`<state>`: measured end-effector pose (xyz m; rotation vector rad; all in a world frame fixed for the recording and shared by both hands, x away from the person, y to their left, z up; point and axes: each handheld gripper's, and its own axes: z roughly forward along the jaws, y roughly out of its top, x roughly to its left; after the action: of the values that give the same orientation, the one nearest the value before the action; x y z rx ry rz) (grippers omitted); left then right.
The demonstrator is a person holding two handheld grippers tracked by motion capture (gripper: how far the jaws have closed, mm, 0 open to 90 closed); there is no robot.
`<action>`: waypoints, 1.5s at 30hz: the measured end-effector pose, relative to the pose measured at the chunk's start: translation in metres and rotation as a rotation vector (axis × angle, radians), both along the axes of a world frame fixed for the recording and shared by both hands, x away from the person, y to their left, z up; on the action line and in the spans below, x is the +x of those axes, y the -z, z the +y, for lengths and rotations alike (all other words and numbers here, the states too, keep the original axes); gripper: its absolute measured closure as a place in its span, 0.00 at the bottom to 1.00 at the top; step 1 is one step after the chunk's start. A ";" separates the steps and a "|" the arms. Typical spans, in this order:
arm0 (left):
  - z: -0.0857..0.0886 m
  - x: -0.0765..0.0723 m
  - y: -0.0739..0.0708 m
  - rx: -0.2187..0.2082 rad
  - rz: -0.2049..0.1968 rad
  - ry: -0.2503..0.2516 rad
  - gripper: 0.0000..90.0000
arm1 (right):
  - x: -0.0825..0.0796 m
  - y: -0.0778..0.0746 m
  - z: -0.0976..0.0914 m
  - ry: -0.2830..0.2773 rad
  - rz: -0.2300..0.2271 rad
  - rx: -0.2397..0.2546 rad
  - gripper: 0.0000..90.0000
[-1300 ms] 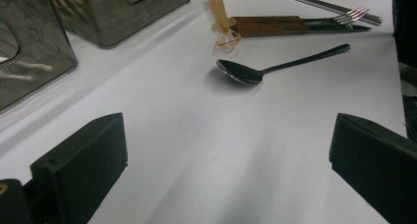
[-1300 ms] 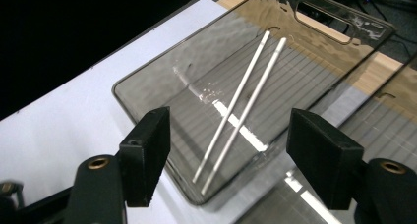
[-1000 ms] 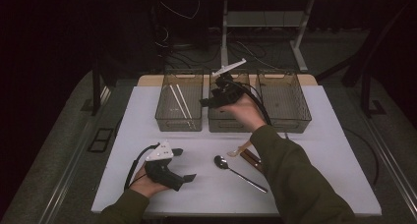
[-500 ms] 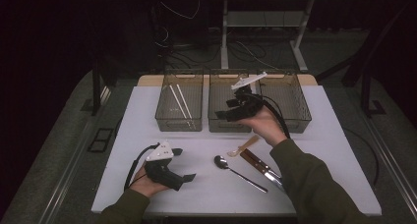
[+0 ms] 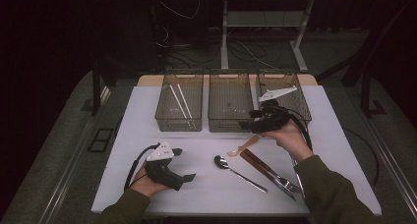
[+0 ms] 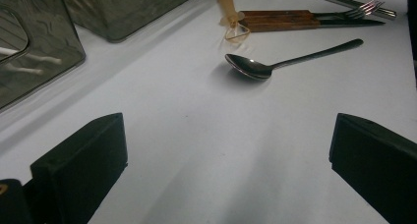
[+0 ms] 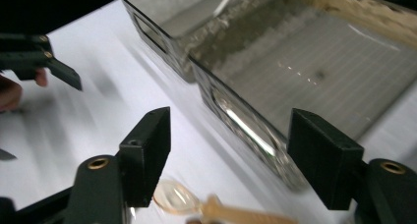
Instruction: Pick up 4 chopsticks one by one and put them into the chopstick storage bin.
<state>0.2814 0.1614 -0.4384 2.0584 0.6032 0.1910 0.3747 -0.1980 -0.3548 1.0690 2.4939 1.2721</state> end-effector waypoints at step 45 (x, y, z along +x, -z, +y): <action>-0.002 -0.001 0.001 0.023 -0.001 0.011 0.00 | -0.007 0.081 -0.116 0.345 0.139 -0.166 0.80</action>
<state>0.2806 0.1591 -0.4391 2.0838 0.5918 0.1931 0.3677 -0.3135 -0.4354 1.5060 2.3197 0.9058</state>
